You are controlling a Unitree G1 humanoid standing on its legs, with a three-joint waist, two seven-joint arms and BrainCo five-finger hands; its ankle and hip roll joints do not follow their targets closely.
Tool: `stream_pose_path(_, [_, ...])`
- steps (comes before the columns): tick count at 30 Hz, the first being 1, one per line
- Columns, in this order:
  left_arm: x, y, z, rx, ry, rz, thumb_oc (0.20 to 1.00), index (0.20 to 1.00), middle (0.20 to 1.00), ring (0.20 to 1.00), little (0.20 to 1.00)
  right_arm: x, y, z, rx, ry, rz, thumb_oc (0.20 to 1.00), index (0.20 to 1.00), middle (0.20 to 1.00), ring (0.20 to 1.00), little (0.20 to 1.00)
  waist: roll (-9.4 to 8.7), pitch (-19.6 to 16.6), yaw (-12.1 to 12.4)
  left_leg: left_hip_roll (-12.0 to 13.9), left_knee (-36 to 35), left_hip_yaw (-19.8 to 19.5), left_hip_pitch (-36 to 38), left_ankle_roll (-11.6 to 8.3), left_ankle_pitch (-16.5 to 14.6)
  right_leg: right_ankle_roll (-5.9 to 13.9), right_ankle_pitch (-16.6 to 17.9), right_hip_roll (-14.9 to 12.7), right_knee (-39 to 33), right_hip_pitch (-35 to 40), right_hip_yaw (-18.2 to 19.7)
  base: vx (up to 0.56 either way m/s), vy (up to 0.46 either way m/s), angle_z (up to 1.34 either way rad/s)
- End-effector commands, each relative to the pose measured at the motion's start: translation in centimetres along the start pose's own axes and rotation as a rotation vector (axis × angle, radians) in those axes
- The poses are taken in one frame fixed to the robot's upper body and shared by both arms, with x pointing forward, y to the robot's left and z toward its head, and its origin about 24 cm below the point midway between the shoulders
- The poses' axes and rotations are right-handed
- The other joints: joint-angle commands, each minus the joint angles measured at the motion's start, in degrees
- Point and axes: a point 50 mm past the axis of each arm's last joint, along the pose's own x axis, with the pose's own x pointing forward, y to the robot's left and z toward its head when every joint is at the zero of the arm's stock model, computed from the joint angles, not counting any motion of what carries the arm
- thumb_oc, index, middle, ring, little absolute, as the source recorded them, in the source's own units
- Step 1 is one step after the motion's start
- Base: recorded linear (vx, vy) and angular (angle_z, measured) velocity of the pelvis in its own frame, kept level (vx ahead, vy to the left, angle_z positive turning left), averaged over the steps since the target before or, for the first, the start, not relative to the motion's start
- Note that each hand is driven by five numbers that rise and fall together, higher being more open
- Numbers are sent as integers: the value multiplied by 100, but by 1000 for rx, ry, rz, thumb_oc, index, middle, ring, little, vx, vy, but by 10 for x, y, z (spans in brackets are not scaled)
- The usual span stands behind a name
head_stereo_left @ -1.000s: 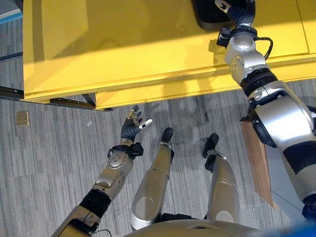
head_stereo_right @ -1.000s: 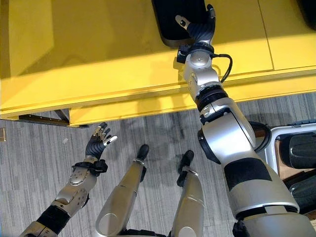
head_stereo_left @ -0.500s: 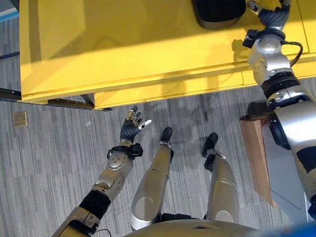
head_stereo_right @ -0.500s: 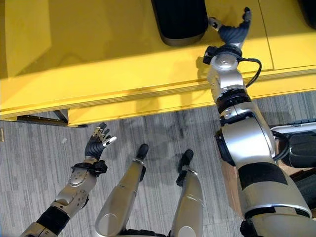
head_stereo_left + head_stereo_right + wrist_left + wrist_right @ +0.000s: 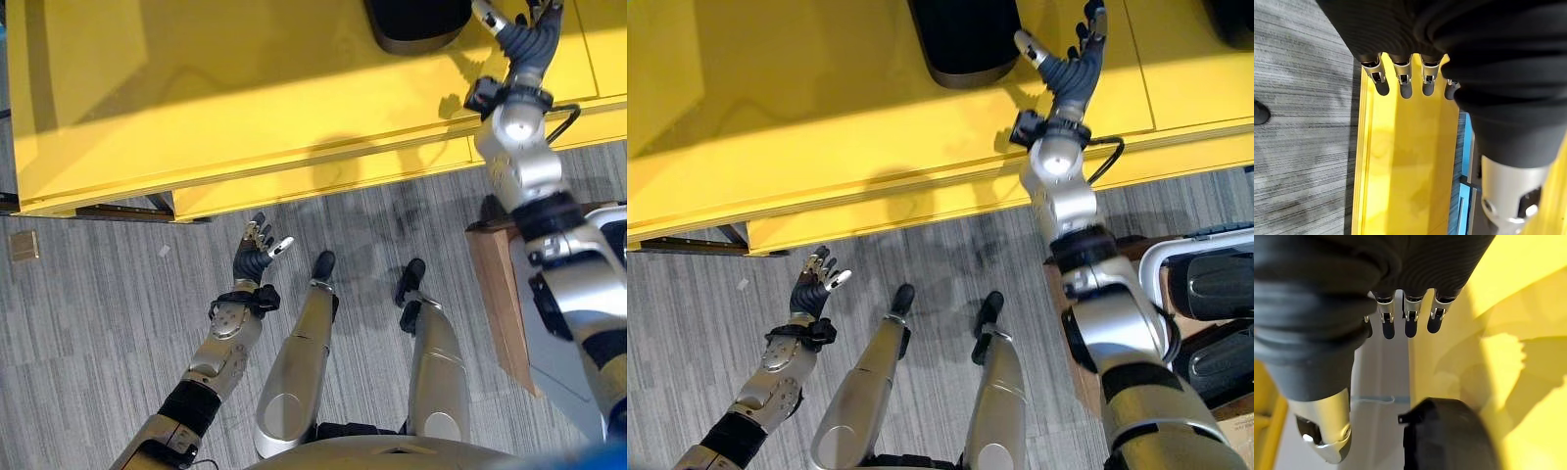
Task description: Move parts from the plastic box to the shelf.
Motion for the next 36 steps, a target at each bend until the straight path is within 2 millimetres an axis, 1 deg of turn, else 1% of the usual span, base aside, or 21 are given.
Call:
stream_pose_path(1, [-7,7,6,7,-55,17,1000,1000,1000,1000,1000,-10,-18,19,58,-150,13,1000,1000,1000,1000,1000,66,-69,27,397,-538,39,565,-77,-86,379,-351,-326,617,348,42,34,-30,-5])
stream_pose_path(2, [-8,8,5,10,-52,17,1000,1000,1000,1000,1000,-20,-23,13,58,-142,26,1000,1000,1000,1000,1000,62,-107,15,411,-621,33,652,-78,-72,383,-346,-316,536,449,23,0,0,0])
stream_pose_path(3, [-9,8,4,11,-50,17,1000,1000,1000,1000,1000,-21,-23,13,57,-140,25,1000,1000,1000,1000,1000,64,-108,19,414,-634,29,669,-78,-67,383,-342,-313,522,469,16,54,-40,-5])
stream_pose_path(4, [-10,9,2,23,-38,10,1000,1000,1000,1000,1000,-45,-28,2,122,-99,57,1000,1000,1000,1000,1000,50,-176,-22,440,-814,21,874,-95,-11,395,-325,-291,348,726,-61,61,-35,-11])
stream_pose_path(5, [-11,10,0,32,-25,9,1000,1000,1000,1000,1000,-54,-31,-7,145,-60,43,1000,1000,1000,1000,1000,54,-213,-38,454,-894,-8,978,-94,19,390,-308,-275,240,854,-64,82,-47,-4])
stream_pose_path(7, [-13,12,-4,42,-6,12,1000,1000,1000,1000,1000,-73,-27,-11,179,-35,86,1000,1000,1000,1000,1000,52,-334,-94,509,-1227,-20,1297,-101,119,388,-265,-208,-26,1138,-89,79,-19,6])
stream_pose_path(8, [-14,12,-4,42,-5,12,1000,1000,1000,1000,1000,-73,-27,-11,179,-34,85,1000,1000,1000,1000,1000,55,-329,-94,514,-1248,-24,1321,-102,127,387,-259,-204,-44,1163,-97,76,-11,-6])
stream_pose_path(10, [-16,14,-7,54,6,14,1000,1000,1000,1000,1000,-88,-22,-23,215,29,113,1000,1000,1000,1000,1000,53,-443,-119,579,-1578,-21,1628,-89,228,387,-198,-129,-346,1448,-137,98,-33,-21])
stream_pose_path(12, [-21,21,-7,64,13,23,1000,1000,1000,1000,1000,-112,-17,-31,239,90,192,1000,1000,1000,1000,1000,28,-663,-216,743,-2065,35,2036,-79,401,383,-104,24,-813,1804,-148,129,-53,-9])
stream_pose_path(14, [-23,23,-7,65,12,23,1000,1000,1000,1000,1000,-120,-15,-33,255,114,215,1000,1000,1000,1000,1000,21,-765,-258,789,-2269,27,2176,-81,510,387,-46,67,-1016,1935,-161,84,-38,-23])
stream_pose_path(18, [-31,30,-10,75,31,23,1000,1000,1000,1000,1000,-148,-36,-48,259,230,222,1000,1000,1000,1000,1000,127,-1192,-423,1088,-3131,72,2844,-187,899,405,62,279,-1727,2501,-141,108,-60,-16])
stream_pose_path(22, [-35,34,-11,81,35,22,1000,1000,1000,1000,1000,-159,-46,-56,223,283,229,1000,1000,1000,1000,1000,220,-1526,-524,1316,-3579,168,3191,-350,1166,396,122,457,-2149,2846,-126,76,-94,-18])
stream_pose_path(24, [-36,28,-15,79,51,-5,1000,1000,1000,1000,1000,-164,-54,-60,201,314,221,1000,1000,1000,1000,1000,322,-1703,-598,1487,-3610,219,3343,-518,1374,349,68,586,-2250,3057,-153,58,-138,-12])
stream_pose_path(25, [-37,28,-15,79,51,-5,1000,1000,1000,1000,1000,-164,-54,-60,200,314,221,1000,1000,1000,1000,1000,327,-1698,-597,1491,-3610,218,3349,-520,1372,347,68,590,-2253,3065,-155,56,-170,-12])
stream_pose_path(27, [-35,19,-20,57,73,-30,1000,1000,1000,1000,1000,-162,-64,-60,171,318,198,1000,1000,1000,1000,1000,484,-1741,-683,1739,-3610,212,3376,-720,1810,174,-254,776,-1967,3072,-150,29,-212,-3])
stream_pose_path(28, [-35,17,-20,48,73,-35,1000,1000,1000,1000,1000,-160,-64,-59,166,314,201,1000,1000,1000,1000,1000,514,-1721,-688,1786,-3610,200,3336,-757,1953,114,-323,816,-1881,3035,-167,-9,-137,5])
stream_pose_path(29, [-35,17,-20,48,73,-35,1000,1000,1000,1000,1000,-160,-64,-59,165,313,201,1000,1000,1000,1000,1000,518,-1722,-694,1789,-3610,193,3329,-760,1956,110,-331,817,-1867,3025,-173,-29,-146,10])
stream_pose_path(31, [-35,16,-22,48,83,-38,1000,1000,1000,1000,1000,-152,-66,-52,117,274,240,1000,1000,1000,1000,1000,573,-1686,-699,1891,-3610,238,3211,-848,2382,-18,-410,920,-1777,2954,-236,-19,-185,11])
stream_pose_path(34, [-37,19,-22,47,84,-29,1000,1000,1000,1000,1000,-149,-75,-48,82,258,235,1000,1000,1000,1000,1000,572,-1623,-689,1903,-3603,360,3075,-815,2729,-85,-411,990,-1866,2952,-257,-2,-171,2])
stream_pose_path(35, [-37,19,-23,44,86,-26,1000,1000,1000,1000,1000,-150,-80,-47,73,256,219,1000,1000,1000,1000,1000,542,-1570,-726,1853,-3581,672,2997,-742,2698,-93,-415,957,-1912,2984,-307,-6,-171,-1])
stream_pose_path(36, [-37,18,-24,39,88,-24,1000,1000,1000,1000,1000,-152,-85,-47,61,264,206,1000,1000,1000,1000,1000,509,-1552,-768,1760,-3586,917,2959,-645,2524,-104,-412,933,-1965,3004,-360,16,-192,6])
